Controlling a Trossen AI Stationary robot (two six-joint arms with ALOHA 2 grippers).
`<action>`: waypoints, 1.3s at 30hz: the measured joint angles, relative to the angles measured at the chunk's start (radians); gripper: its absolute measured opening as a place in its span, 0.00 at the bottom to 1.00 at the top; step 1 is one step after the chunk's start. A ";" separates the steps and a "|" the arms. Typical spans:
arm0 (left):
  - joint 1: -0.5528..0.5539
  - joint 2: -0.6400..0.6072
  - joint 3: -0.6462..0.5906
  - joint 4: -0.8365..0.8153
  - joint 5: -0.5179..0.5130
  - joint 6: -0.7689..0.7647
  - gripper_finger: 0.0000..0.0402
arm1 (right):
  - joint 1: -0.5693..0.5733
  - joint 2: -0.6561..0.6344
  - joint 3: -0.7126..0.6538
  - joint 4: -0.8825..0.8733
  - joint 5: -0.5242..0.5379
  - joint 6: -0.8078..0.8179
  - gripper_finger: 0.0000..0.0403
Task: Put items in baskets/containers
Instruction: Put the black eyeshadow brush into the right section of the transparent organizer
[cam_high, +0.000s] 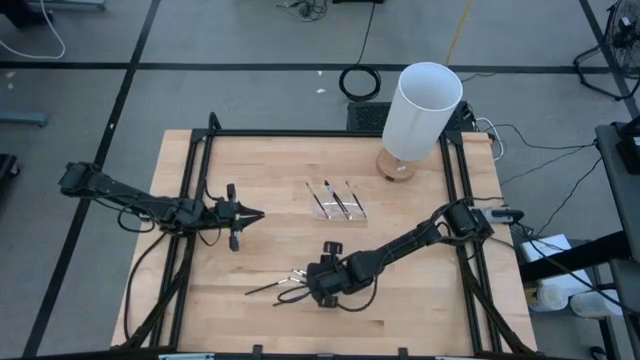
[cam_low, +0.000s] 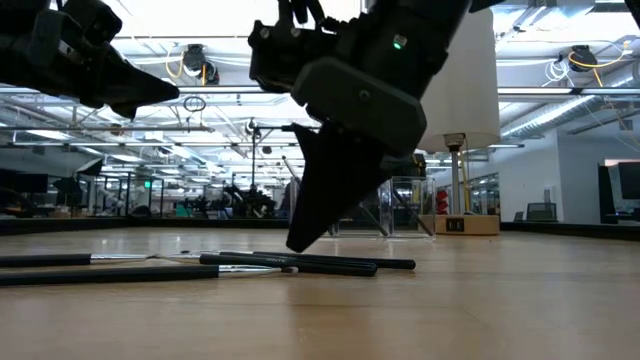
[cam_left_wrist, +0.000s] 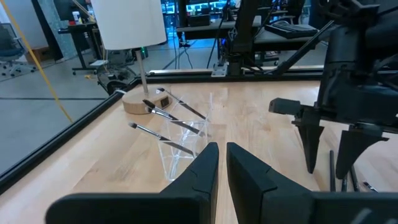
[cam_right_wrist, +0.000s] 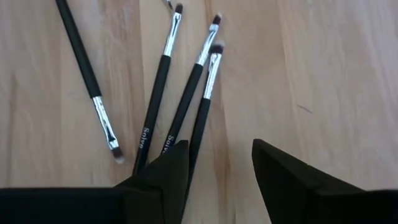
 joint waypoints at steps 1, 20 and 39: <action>0.000 0.000 0.000 0.000 0.000 0.000 0.10 | 0.000 0.000 -0.006 0.007 0.000 0.002 0.41; 0.000 0.000 0.000 0.000 0.000 0.000 0.10 | -0.009 0.000 -0.029 -0.009 -0.003 -0.009 0.41; 0.000 0.000 0.000 0.001 0.000 0.000 0.10 | -0.071 -0.005 -0.100 -0.005 -0.204 0.069 0.41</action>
